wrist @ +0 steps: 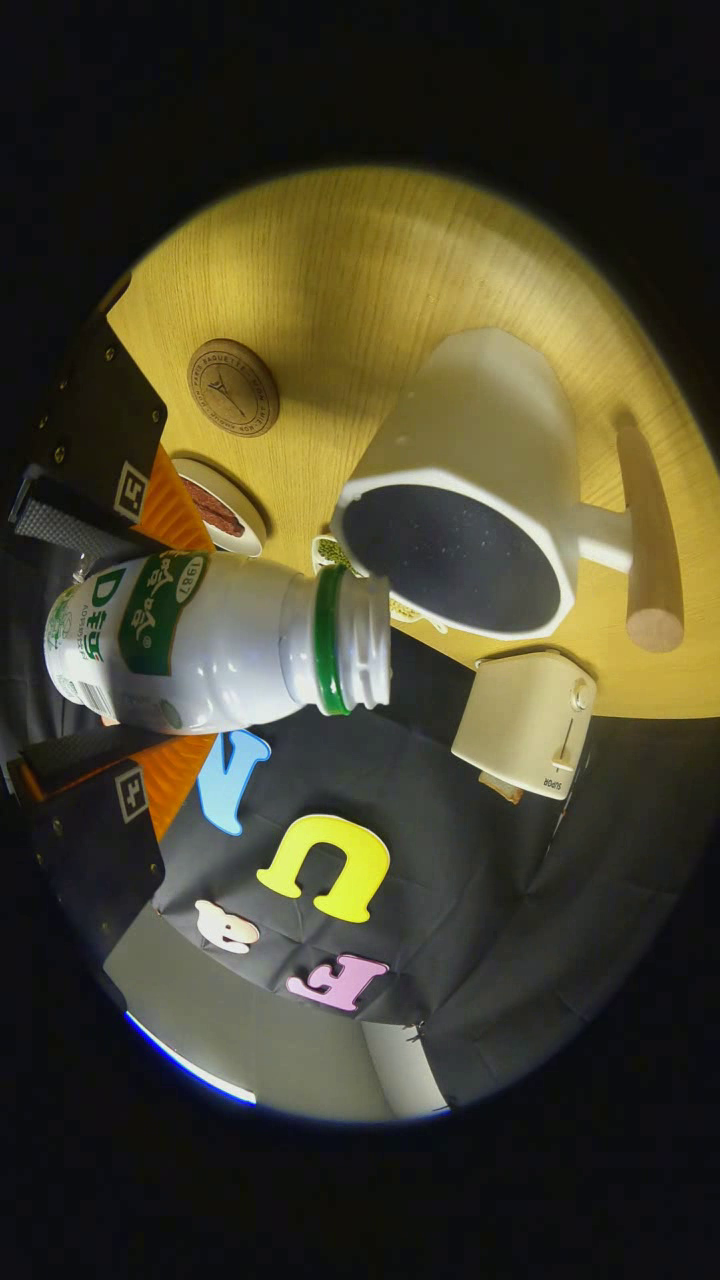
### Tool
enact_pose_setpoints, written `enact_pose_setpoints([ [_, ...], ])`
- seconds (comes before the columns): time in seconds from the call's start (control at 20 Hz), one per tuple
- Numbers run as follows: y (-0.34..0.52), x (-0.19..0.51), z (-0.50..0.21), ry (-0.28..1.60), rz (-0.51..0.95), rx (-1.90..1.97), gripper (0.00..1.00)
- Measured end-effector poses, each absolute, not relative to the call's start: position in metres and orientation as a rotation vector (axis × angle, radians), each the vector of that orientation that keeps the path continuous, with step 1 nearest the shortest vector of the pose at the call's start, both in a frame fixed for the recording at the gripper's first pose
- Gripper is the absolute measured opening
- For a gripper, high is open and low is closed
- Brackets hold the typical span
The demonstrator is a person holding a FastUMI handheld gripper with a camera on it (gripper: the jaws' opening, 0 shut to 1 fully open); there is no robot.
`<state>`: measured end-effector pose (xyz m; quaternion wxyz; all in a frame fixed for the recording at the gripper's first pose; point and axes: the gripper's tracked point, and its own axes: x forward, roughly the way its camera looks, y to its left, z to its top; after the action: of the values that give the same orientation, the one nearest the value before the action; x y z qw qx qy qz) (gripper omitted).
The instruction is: Take the bottle from table, then pour the juice into the cup, finally place the bottle on the coaster
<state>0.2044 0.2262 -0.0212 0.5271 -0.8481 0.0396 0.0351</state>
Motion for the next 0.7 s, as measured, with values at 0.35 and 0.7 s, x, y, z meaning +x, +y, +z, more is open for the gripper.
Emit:
enact_pose_setpoints([
  [0.35,0.221,0.205,-0.033,0.107,0.12,-1.85,0.73],
  [0.7,0.213,0.203,-0.043,0.164,0.19,-1.537,0.73],
])
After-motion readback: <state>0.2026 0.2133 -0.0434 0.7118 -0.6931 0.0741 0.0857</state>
